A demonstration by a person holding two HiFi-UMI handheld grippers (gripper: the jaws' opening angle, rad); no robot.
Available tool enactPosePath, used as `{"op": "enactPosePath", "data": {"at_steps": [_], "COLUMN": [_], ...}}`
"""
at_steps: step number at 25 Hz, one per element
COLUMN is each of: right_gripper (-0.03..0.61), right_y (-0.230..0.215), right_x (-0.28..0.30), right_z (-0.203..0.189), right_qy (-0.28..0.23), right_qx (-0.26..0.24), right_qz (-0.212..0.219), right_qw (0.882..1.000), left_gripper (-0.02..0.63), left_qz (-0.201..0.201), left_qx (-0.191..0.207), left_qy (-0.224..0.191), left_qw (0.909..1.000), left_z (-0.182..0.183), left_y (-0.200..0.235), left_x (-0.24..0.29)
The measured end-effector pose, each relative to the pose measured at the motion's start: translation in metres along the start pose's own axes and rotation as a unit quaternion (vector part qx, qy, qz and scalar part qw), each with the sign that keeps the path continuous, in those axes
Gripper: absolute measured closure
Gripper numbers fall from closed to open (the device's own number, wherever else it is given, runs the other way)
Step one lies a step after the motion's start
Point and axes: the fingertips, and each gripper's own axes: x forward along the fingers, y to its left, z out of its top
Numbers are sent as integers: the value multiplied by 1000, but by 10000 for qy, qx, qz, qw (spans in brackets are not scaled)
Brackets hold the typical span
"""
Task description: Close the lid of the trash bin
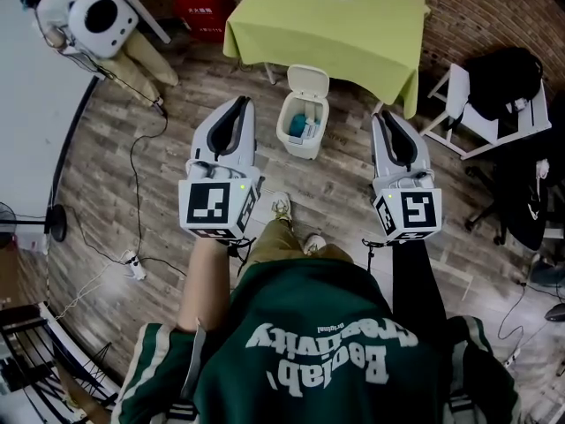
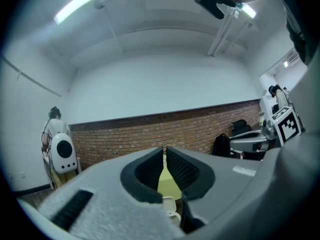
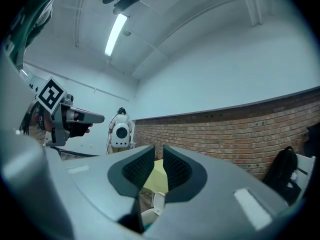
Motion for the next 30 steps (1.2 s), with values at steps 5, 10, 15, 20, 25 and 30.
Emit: {"op": "enactPosePath", "data": {"at_steps": [5,10,15,20,25,30], "right_gripper": [512,514,515,517,516,518], "right_y": [-4,-4,-10,-21,-20,-21], "right_x": [17,39,65,92,127,161], "right_z": [-5,-6,-7,-13,-16,-16], "right_qy": [17,-11,-45,17,46,77], "right_qx": [46,23,-39,8,-53,-105], "right_qz": [-34,-105,-269,-385,-400,-456], "right_qw": [10000,9999,9996,9993,9992,9989], "left_gripper": [589,590,594,594,594,594], "left_qz": [45,55,21,-71,-128,-308], "left_qx": [-7,-33,-62,-67,-75,-38], "left_qy": [20,49,-1,27,60,57], "left_qw": [10000,10000,10000,9999,9999,9995], "left_z": [-5,-12,-19,-26,-35,-36], "left_y": [12,30,50,69,96,116], "left_x": [12,28,51,79,111,143]}}
